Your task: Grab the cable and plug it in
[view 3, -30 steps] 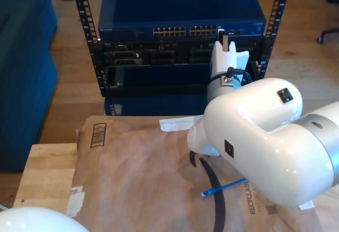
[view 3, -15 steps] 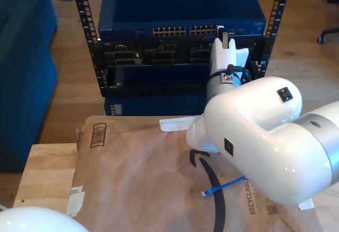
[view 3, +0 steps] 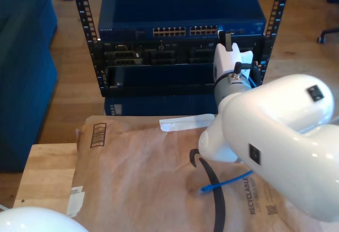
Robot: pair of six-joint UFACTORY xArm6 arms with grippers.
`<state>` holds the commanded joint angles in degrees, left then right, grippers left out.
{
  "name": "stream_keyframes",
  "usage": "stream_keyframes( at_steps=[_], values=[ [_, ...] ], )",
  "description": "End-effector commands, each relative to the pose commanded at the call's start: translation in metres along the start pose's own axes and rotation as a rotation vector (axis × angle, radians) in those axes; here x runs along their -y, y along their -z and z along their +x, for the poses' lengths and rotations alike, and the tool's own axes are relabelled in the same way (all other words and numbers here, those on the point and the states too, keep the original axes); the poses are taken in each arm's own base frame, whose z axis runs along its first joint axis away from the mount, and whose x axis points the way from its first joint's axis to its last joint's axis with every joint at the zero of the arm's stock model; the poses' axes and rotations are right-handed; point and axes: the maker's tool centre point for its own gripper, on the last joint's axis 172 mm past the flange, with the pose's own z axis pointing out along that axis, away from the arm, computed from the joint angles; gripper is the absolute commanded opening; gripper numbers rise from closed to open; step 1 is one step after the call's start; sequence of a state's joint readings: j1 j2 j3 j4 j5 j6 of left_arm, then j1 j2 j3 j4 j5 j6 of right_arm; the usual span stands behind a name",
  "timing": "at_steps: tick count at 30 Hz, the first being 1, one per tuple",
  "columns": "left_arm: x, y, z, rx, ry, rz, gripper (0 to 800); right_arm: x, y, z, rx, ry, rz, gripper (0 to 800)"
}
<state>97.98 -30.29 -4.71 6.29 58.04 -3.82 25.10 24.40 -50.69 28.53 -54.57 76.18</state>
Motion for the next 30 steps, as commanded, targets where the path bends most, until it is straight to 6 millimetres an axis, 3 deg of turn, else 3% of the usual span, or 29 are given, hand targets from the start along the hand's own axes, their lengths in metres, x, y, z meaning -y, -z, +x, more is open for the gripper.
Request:
stream_keyframes(
  at_steps=[3,6,10,14,20,25,30],
  values=[
    [0.0,0.001,0.001,-0.002,-0.001,0.0,798,-0.009,0.016,-0.007,0.064,0.013,-0.151,618],
    [0.0,0.0,0.0,0.0,0.0,0.0,798,0.001,0.033,-0.004,0.103,0.071,-0.207,665],
    [0.0,0.001,0.001,-0.002,0.0,0.0,798,0.013,0.058,0.017,0.142,0.186,-0.264,793],
    [0.0,0.0,0.0,0.0,0.0,0.0,798,0.014,0.085,0.06,0.141,0.266,-0.317,796],
    [0.0,0.0,0.0,0.0,0.0,0.0,798,0.01,0.118,0.156,0.093,0.408,-0.412,796],
    [0.0,0.001,0.001,-0.002,0.0,0.0,798,-0.026,0.162,0.23,0.115,0.499,-0.642,796],
    [0.0,0.0,0.0,0.0,-0.002,0.0,798,-0.073,0.226,0.298,0.097,0.505,-0.909,796]
  ],
)
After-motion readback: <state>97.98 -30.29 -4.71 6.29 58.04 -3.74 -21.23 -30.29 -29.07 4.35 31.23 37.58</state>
